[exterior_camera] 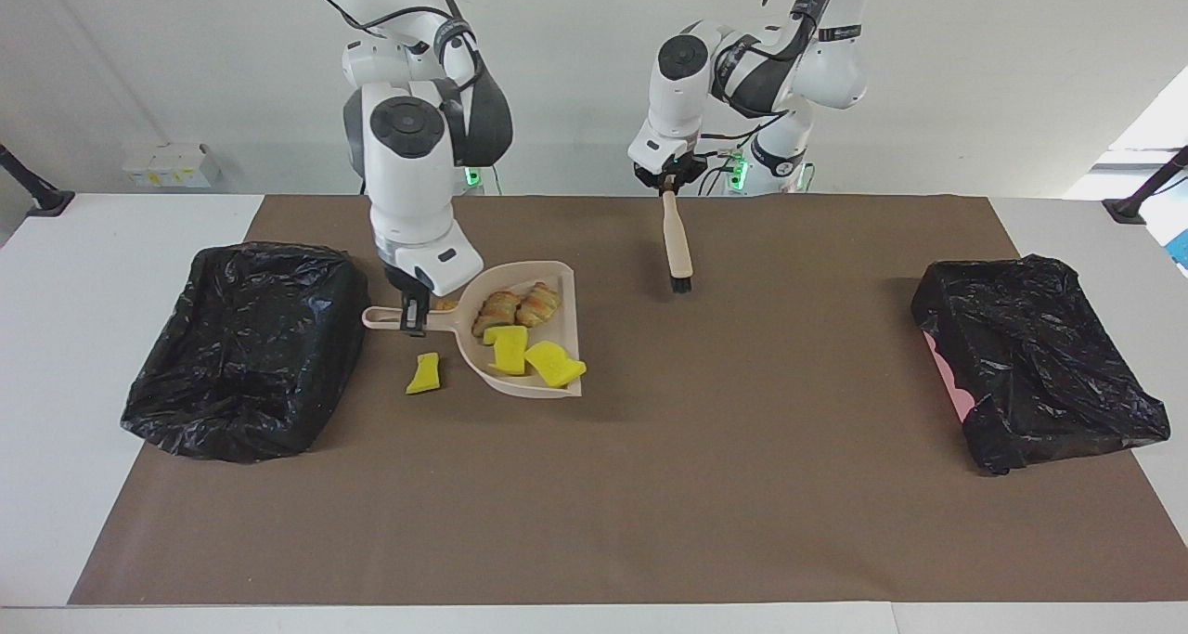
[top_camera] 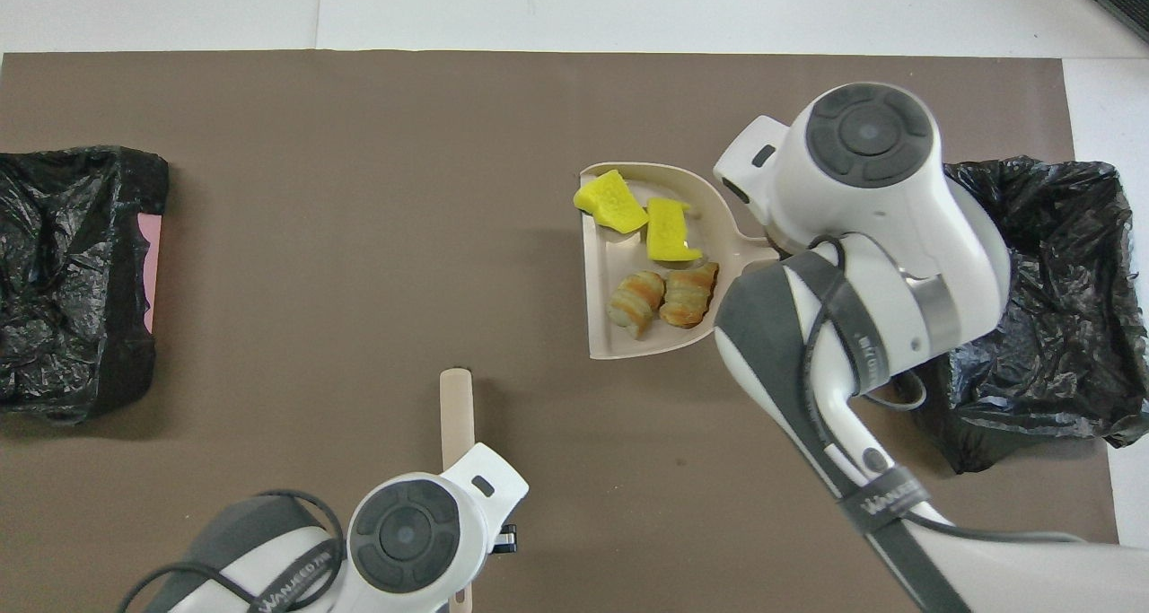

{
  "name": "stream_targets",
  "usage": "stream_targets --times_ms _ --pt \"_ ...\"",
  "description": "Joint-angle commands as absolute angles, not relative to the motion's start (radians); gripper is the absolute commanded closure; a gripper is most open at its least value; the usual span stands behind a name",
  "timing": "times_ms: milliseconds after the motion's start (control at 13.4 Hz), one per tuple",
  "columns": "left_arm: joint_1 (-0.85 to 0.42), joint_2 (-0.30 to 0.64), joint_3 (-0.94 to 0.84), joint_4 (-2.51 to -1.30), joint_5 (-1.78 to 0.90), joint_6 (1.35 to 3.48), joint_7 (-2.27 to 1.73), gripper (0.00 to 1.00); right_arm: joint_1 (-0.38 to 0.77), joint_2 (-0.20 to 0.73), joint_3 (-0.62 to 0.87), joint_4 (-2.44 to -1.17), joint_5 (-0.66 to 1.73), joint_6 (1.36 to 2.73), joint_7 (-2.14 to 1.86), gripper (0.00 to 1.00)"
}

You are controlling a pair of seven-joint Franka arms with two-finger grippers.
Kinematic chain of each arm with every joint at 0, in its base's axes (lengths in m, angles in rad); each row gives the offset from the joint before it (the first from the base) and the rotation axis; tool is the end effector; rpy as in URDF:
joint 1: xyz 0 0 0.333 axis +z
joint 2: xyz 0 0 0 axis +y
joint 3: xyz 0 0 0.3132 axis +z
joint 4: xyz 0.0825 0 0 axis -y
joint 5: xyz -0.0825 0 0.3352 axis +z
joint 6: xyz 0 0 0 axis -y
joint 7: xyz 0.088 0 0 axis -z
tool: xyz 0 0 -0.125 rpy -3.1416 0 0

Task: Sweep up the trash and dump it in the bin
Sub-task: 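Carry the loaded dustpan with the right gripper to the nearby bin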

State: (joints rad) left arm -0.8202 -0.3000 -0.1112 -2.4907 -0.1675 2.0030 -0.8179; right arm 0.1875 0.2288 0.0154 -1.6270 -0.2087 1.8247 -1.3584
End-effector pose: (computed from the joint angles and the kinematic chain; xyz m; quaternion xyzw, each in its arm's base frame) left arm 0.2111 -0.3053 0.3896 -0.9940 0.0103 0.1031 0.0356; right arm 0.5733 0.0963 0.4786 0.6872 0.7195 -0.0668 0.0742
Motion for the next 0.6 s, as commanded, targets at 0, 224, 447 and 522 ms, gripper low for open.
stream_targets --times_ms 0,224,447,522 --pt "-0.905 -0.341 -0.097 -2.578 -0.228 2.103 -0.851 1.0 0.095 0.206 0.026 -1.628 -0.183 1.816 -1.483 1.0" --pt "-0.957 -0.336 -0.097 -2.628 -0.248 2.158 -0.891 1.0 -0.01 0.184 0.021 -1.631 -0.184 1.816 -1.606 1.0" --pt "-0.972 -0.334 -0.097 -2.638 -0.297 2.172 -0.894 1.0 -0.139 0.176 0.018 -1.64 -0.196 1.821 -1.736 1.0" --pt "-0.974 -0.334 -0.097 -2.638 -0.301 2.178 -0.894 1.0 -0.178 0.176 0.017 -1.641 -0.201 1.828 -1.777 1.0"
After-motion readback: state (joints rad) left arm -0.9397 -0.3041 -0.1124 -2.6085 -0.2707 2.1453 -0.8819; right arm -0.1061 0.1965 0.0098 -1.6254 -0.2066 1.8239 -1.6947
